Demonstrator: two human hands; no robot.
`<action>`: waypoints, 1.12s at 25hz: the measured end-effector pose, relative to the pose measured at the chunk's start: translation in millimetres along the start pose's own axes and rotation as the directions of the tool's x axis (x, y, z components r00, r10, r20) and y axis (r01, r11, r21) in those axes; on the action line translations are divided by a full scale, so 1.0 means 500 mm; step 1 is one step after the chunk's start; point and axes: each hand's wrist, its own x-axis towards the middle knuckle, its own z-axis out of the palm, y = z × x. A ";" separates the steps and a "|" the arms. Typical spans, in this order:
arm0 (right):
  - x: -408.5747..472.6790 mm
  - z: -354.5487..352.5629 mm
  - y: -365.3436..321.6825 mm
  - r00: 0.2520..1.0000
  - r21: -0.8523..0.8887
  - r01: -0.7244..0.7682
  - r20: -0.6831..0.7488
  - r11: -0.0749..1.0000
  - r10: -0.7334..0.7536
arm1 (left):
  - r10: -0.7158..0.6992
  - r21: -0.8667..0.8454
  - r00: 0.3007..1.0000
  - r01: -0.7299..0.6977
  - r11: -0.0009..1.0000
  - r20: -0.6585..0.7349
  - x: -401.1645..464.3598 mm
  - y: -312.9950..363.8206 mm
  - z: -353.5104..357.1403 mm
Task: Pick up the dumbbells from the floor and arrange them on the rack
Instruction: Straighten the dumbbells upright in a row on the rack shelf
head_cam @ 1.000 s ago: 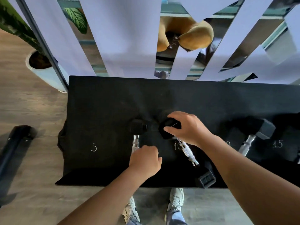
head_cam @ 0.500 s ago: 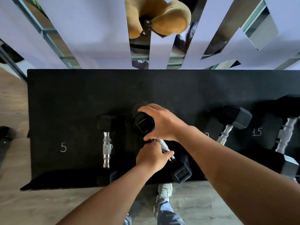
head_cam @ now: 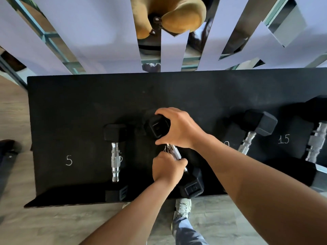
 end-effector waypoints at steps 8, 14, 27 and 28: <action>-0.024 0.023 0.009 0.966 0.065 -0.112 -0.225 0.992 0.123 | 0.208 0.329 0.976 -0.216 0.919 0.060 0.018 -0.026 -0.071; -0.021 0.014 0.013 0.974 0.018 -0.124 -0.187 0.992 0.125 | 0.279 0.342 0.955 -0.298 0.891 0.103 0.019 -0.029 -0.072; -0.239 -0.229 0.170 0.827 -0.067 -0.294 -0.518 0.953 0.218 | 0.546 0.483 0.753 -0.656 0.580 0.366 -0.068 0.164 0.049; -0.251 -0.243 0.194 0.814 -0.087 -0.306 -0.540 0.948 0.213 | 0.535 0.477 0.756 -0.654 0.587 0.377 -0.070 0.174 0.069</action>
